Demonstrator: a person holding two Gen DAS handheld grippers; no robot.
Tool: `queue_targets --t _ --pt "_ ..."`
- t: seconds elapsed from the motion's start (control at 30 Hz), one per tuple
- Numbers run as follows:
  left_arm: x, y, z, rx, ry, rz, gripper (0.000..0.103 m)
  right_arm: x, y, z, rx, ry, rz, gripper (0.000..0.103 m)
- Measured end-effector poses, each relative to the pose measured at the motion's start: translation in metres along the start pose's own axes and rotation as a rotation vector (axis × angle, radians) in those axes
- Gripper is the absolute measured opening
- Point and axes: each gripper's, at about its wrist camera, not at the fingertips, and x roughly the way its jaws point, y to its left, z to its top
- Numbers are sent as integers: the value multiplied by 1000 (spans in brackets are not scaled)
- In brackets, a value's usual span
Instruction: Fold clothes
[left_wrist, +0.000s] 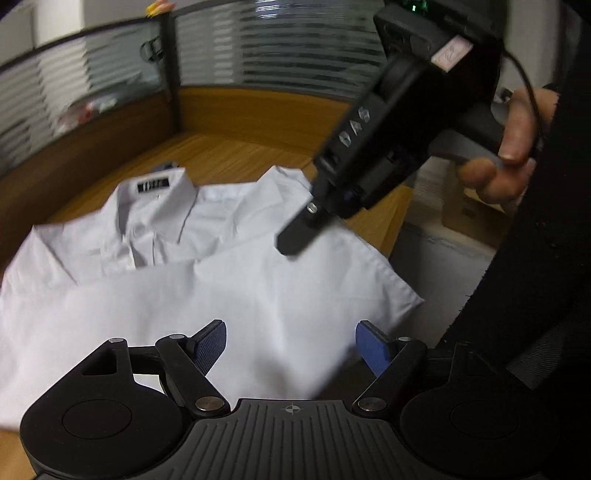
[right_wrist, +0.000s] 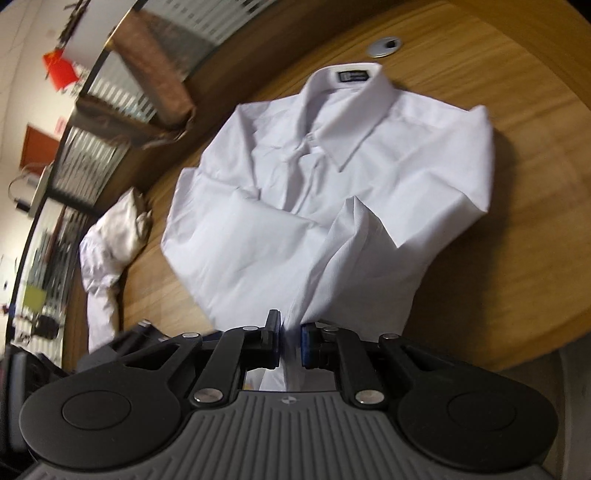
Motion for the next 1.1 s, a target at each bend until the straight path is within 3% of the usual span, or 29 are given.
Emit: queue_targets --t 0.3,0.4,0.63,0.67,0.73,0.77,0.8,0.87,1.1 --pt "18 -52 -16 42 -46 191 82 5 15 37 -114 97 85 11" --pt "30 -66 -21 128 -58 317 82 10 21 44 -113 123 106 12" --pt "49 -71 -13 158 -127 543 81 17 29 58 -85 136 130 12" --pt "47 -71 -10 155 -146 559 76 18 31 59 -94 136 127 12" --pt "43 -69 -5 150 -183 591 51 20 35 62 -127 133 111 12" --pt "39 -66 -4 130 -197 594 33 20 36 63 -145 131 101 14" --pt "34 -62 -2 100 -209 588 22 19 37 64 -163 133 95 17" --pt "24 -52 0 18 -224 560 12 16 38 66 -210 135 89 18" --pt "-17 -10 -13 -267 -201 393 10 -21 18 68 -400 261 218 32"
